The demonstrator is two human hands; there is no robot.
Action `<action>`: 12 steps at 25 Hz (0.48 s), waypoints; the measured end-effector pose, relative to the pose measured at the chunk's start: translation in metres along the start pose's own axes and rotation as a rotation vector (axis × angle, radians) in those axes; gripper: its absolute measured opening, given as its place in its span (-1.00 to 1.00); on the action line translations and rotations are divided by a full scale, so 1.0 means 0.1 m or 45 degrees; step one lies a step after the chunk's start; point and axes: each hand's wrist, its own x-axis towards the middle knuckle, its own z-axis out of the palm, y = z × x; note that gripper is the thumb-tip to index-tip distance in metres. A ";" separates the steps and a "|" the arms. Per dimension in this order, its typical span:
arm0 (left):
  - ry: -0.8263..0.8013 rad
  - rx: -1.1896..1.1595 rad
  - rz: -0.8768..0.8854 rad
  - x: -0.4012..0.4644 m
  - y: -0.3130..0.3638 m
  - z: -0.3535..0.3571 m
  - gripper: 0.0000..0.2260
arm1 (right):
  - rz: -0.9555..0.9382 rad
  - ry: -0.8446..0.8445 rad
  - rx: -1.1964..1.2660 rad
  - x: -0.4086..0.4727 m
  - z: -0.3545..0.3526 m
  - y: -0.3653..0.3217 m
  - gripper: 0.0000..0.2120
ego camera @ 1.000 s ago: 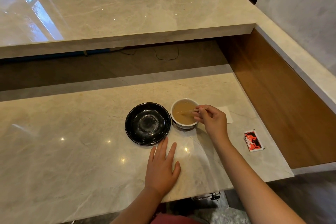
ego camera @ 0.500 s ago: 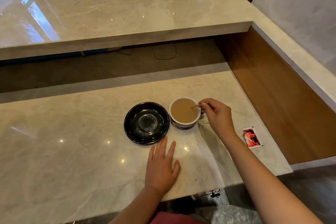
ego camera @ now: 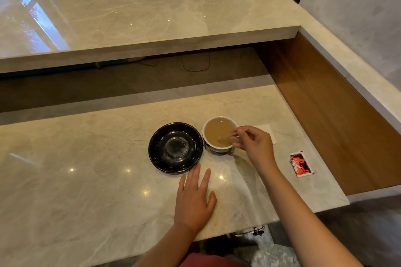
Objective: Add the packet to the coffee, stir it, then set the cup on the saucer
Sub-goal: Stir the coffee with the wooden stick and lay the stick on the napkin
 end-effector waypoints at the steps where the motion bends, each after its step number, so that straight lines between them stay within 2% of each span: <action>1: 0.001 0.001 0.002 0.00 0.00 0.00 -0.49 | 0.009 0.042 0.043 -0.01 0.05 0.02 -0.85; 6: 0.021 0.011 -0.001 0.00 0.00 0.00 -0.49 | -0.084 0.176 0.052 0.04 0.15 0.06 -0.84; 12: 0.017 0.015 -0.011 0.00 0.01 0.00 -0.48 | -0.380 0.141 -0.488 0.00 -0.06 0.00 -0.83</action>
